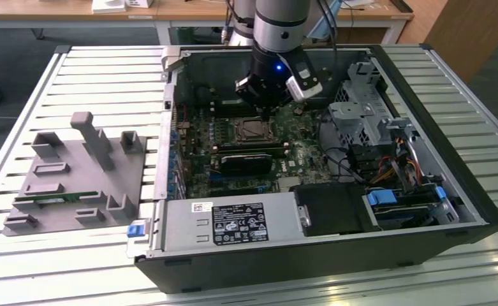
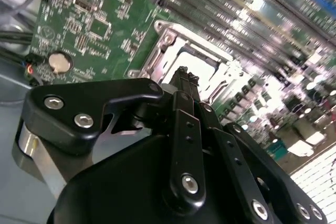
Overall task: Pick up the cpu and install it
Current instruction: 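Install the second cpu locking lever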
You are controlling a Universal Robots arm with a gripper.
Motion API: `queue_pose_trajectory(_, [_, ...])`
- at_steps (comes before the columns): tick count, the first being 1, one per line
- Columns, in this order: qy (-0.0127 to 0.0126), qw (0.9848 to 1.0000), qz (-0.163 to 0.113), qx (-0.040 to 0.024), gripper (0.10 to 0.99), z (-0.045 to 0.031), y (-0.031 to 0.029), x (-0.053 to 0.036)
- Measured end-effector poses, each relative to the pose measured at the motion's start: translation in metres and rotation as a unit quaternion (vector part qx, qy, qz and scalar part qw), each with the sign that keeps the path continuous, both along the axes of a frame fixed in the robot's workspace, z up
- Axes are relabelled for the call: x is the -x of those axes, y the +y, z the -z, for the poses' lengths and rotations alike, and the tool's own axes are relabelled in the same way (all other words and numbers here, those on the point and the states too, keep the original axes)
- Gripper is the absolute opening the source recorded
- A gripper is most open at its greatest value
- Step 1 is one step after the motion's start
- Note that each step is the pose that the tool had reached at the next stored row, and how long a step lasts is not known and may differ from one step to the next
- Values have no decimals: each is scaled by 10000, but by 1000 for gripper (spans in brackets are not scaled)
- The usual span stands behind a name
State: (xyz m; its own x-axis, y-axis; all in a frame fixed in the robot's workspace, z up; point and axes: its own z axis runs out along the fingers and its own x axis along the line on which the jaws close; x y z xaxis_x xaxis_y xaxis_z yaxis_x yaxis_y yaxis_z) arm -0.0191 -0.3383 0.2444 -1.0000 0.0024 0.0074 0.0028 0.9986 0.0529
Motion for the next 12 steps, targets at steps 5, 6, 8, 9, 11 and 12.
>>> queue_pose_trajectory(5, [0,10000,0,-3,106,0,-95,0])
queue_pose_trajectory(6, [0,10000,0,-3,106,0,-104,0])
queue_pose_trajectory(8, [1,10000,0,-3,106,0,-120,0])
queue_pose_trajectory(9, [0,10000,0,-3,106,0,-130,0])
queue_pose_trajectory(11, [0,10000,0,-3,106,2,-155,0])
queue_pose_trajectory(12, [0,10000,0,-3,106,4,-166,0])
